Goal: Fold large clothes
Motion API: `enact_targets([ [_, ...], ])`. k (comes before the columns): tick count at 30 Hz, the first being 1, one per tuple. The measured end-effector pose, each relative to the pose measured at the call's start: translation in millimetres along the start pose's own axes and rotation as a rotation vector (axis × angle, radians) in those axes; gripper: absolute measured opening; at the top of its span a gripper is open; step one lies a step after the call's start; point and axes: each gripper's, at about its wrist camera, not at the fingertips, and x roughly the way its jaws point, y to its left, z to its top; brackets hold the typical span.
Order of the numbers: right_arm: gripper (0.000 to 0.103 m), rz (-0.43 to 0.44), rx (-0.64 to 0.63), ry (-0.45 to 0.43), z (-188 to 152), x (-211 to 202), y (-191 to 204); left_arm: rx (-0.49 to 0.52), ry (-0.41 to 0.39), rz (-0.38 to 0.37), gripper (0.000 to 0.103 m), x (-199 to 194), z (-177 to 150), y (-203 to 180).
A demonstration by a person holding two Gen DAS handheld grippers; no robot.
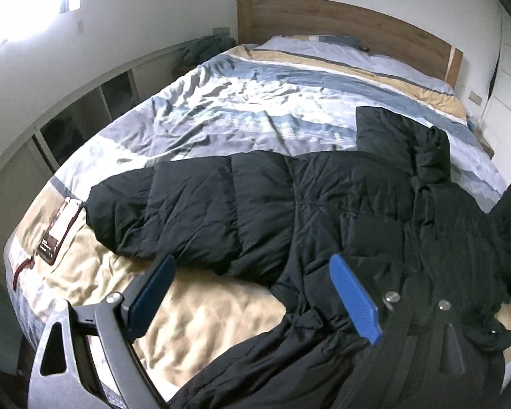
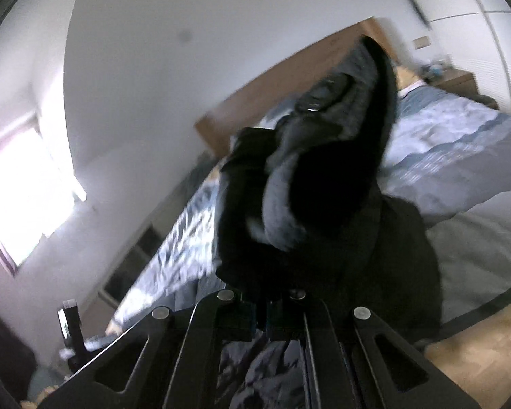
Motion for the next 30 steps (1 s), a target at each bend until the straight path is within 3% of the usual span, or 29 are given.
enact_targets([
  [10,0.004,-0.08,-0.179,0.316,-98,100,37,-0.027,0.0,0.021,0.092,-2,-5,16],
  [14,0.005,-0.117,-0.207,0.413,-145,113,43,-0.03,-0.003,0.028,0.092,-4,-5,18],
  [21,0.009,-0.199,-0.279,0.461,-167,122,55,-0.063,0.023,-0.025,0.092,-13,-4,13],
  [24,0.025,-0.211,-0.324,0.465,-164,120,63,-0.042,0.007,-0.024,0.092,-25,-2,2],
  [26,0.051,-0.201,-0.347,0.46,-165,115,69,-0.022,-0.008,-0.024,0.092,-35,1,-7],
  [27,0.071,-0.182,-0.353,0.456,-166,112,74,-0.012,-0.016,-0.025,0.092,-41,2,-13],
  [28,0.076,-0.17,-0.357,0.449,-168,110,79,-0.004,-0.02,-0.025,0.092,-44,4,-17],
  [30,0.076,-0.14,-0.374,0.433,-166,101,89,0.016,-0.03,-0.03,0.092,-52,5,-30],
])
